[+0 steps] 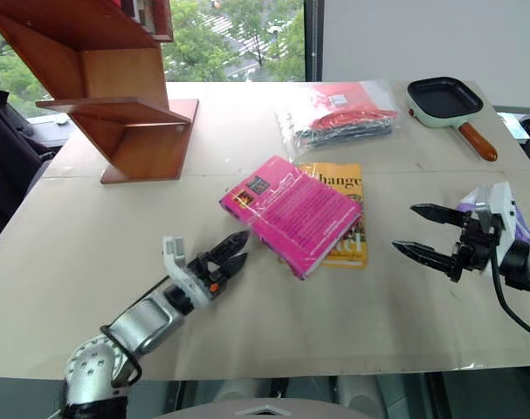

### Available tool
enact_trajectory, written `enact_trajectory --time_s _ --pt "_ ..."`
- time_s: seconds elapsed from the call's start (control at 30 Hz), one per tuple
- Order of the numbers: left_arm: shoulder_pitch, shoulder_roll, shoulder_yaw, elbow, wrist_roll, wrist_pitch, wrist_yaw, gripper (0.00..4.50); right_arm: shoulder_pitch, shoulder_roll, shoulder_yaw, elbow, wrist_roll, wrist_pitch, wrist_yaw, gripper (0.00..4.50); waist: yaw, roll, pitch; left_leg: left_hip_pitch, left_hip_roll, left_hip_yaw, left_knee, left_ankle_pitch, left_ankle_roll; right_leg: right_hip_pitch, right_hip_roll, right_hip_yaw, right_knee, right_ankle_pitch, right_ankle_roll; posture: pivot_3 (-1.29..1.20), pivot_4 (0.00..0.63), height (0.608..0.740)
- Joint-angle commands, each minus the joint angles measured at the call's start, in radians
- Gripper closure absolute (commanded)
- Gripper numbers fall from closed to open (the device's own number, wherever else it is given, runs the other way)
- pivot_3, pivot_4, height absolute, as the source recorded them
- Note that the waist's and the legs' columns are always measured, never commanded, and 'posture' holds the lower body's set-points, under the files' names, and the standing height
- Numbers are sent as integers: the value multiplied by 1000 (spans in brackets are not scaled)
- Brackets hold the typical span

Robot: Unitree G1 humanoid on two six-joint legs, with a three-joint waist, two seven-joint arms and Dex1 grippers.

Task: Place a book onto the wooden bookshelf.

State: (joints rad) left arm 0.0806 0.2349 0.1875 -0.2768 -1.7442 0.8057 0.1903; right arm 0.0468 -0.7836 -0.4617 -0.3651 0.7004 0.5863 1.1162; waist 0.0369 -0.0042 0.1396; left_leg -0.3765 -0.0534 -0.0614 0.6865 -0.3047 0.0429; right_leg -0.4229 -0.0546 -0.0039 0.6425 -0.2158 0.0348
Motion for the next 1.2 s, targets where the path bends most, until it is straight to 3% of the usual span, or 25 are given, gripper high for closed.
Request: enact_trajectory --time_s 0.03,0.23,0.47,0.57,0.77,0.8,0.97,1.07,1.2 --pt "-61 -37 -19 107 -73 -7 39 0 53 -5 -78 -119 65 21 -48 20 3 1 -1 0 0 0 0 0 0 0 0 0 0 0 0 0 150 720" --pt "-249 -108 -26 364 -37 28 12 0 160 -43 -176 -238 157 86 -86 20 21 6 -4 12 -1 0 0 0 1 13 0 -1 -1 -1 -1 0 150 720" --pt "-339 -155 -8 473 -1 84 -20 0 198 -60 -225 -272 205 96 -115 20 28 7 -7 16 -2 0 0 -2 4 17 0 -1 -2 -3 -4 0 150 720" --pt "-362 -172 7 505 -4 105 -24 877 207 -64 -239 -283 224 99 -130 0 30 7 -7 16 -2 0 0 0 1 17 0 -1 -2 -3 -4 0 150 720" --pt "-367 -195 47 513 -31 140 -33 3591 216 -77 -244 -276 235 96 -134 0 31 6 -7 15 -2 0 0 0 1 17 -1 -1 -3 -3 -3 0 150 720" --pt "-363 -195 54 508 -38 146 -33 3857 215 -79 -243 -274 237 96 -134 0 31 6 -7 15 -2 0 0 0 1 17 -1 -1 -3 -3 -3 0 150 720" --pt "-363 -178 105 427 -3 105 -61 3852 196 -90 -216 -250 229 85 -125 0 29 4 -6 15 -2 -1 0 0 1 17 -1 -1 -3 -3 -3 0 150 720" --pt "-415 -91 131 301 126 38 -150 3852 156 -94 -193 -223 232 83 -126 0 25 -3 -1 13 -1 0 -1 0 0 15 0 -1 -3 -3 -3 0 150 720" --pt "-534 102 120 127 373 -61 -278 3852 89 -90 -144 -168 225 75 -125 0 8 -14 8 10 1 0 -2 1 -1 12 2 -1 -3 -3 -4 0 150 720"
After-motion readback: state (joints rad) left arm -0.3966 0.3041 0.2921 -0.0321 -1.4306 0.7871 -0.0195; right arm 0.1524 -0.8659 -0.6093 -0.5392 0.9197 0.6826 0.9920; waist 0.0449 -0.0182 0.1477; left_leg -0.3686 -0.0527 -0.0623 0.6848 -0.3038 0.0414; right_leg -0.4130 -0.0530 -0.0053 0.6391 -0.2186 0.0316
